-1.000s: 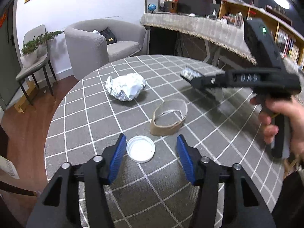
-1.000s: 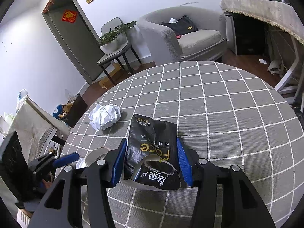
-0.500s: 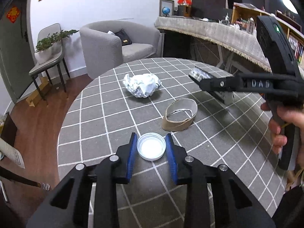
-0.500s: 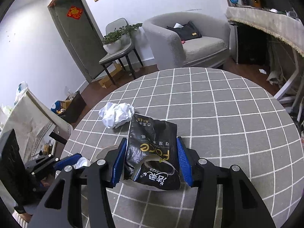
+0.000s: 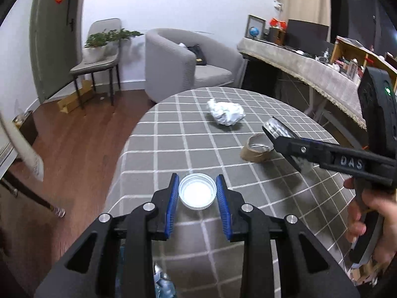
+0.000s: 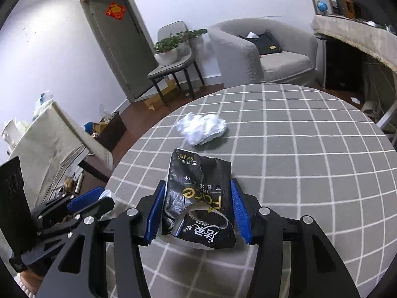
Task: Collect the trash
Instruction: 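Carry the tissue pack and white cap with both tools over the bin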
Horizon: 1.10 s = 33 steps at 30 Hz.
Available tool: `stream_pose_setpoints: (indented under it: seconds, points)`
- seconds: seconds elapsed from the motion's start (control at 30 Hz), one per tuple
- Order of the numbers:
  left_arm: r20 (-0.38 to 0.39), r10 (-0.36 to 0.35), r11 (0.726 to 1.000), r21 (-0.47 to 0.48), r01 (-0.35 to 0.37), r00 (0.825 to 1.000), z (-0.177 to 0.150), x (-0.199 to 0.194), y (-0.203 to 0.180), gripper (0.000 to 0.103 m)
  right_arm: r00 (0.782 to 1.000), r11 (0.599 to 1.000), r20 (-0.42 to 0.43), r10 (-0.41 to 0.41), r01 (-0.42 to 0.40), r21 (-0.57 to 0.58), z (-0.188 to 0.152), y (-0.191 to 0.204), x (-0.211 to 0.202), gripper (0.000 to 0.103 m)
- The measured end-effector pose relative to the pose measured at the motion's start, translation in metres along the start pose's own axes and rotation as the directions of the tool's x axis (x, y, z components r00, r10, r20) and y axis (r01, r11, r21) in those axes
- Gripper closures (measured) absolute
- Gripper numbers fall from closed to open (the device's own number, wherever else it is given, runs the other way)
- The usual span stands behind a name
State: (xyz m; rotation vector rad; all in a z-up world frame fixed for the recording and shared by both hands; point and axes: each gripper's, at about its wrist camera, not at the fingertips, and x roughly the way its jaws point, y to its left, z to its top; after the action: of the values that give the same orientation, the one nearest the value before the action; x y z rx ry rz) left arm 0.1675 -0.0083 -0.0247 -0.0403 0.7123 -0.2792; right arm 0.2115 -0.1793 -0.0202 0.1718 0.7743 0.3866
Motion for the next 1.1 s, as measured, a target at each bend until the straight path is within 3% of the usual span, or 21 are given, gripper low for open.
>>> stream_pose_setpoints:
  seconds: [0.57, 1.1]
  points:
    - [-0.003, 0.075, 0.996, -0.040, -0.075, 0.997, -0.044, -0.063, 0.029, 0.071, 0.999, 0.990, -0.010, 0.040, -0.041, -0.135, -0.048, 0.086, -0.008, 0.051]
    - [-0.049, 0.115, 0.988, -0.096, -0.119, 0.992, -0.082, -0.083, 0.080, 0.071, 0.994, 0.968, -0.037, 0.103, -0.108, -0.225, -0.076, 0.157, -0.005, 0.051]
